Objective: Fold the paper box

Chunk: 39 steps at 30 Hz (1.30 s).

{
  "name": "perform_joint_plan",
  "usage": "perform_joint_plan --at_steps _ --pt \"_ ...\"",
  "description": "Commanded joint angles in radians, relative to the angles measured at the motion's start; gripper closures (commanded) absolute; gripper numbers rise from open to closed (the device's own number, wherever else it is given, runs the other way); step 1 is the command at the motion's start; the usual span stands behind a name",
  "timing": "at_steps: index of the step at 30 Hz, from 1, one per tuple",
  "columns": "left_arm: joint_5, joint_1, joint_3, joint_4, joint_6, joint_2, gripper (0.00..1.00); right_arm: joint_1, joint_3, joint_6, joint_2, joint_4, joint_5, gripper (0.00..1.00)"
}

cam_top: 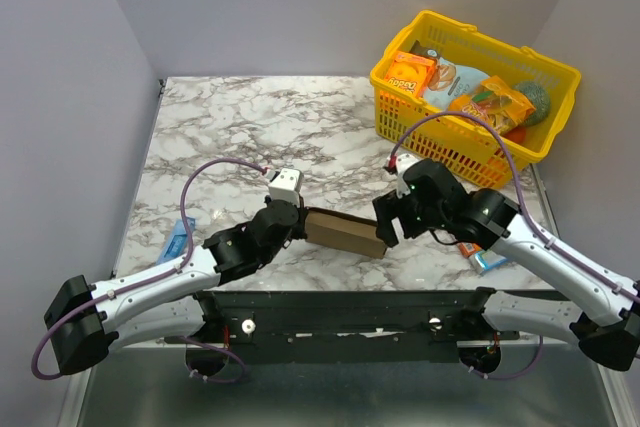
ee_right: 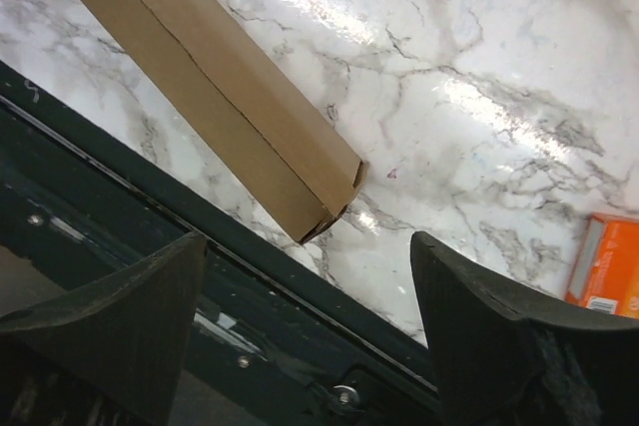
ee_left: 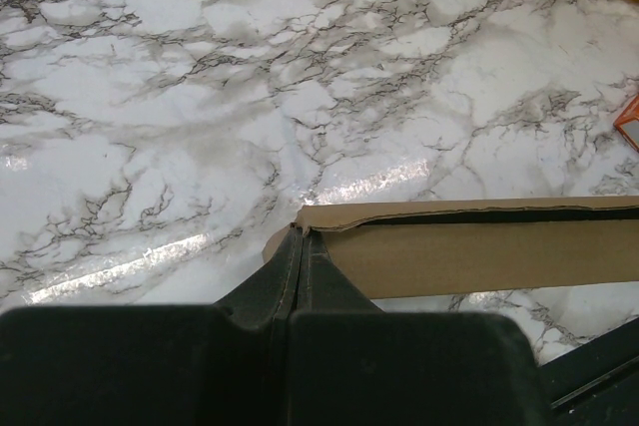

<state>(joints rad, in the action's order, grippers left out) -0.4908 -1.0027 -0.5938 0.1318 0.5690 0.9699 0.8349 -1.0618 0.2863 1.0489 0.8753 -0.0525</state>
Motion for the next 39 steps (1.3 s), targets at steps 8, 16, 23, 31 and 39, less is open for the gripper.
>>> perform_joint_plan --at_steps 8,16,23,31,39 --pt "0.051 -0.014 0.042 0.173 0.006 0.053 1.00 0.268 0.016 -0.274 0.095 -0.142 -0.361 0.00" --pt "0.046 -0.014 0.038 0.183 0.014 0.050 1.00 0.332 0.028 -0.288 0.149 -0.121 -0.457 0.01" --pt "0.047 -0.014 0.037 0.186 0.012 0.061 1.00 0.392 0.042 -0.204 0.171 -0.105 -0.469 0.12" --pt "0.049 -0.014 0.040 0.183 0.014 0.053 1.00 0.443 0.042 -0.062 0.226 -0.033 -0.553 0.27" --pt "0.049 -0.014 0.045 0.184 0.020 0.047 1.00 0.454 0.052 0.095 0.252 0.024 -0.636 0.47"
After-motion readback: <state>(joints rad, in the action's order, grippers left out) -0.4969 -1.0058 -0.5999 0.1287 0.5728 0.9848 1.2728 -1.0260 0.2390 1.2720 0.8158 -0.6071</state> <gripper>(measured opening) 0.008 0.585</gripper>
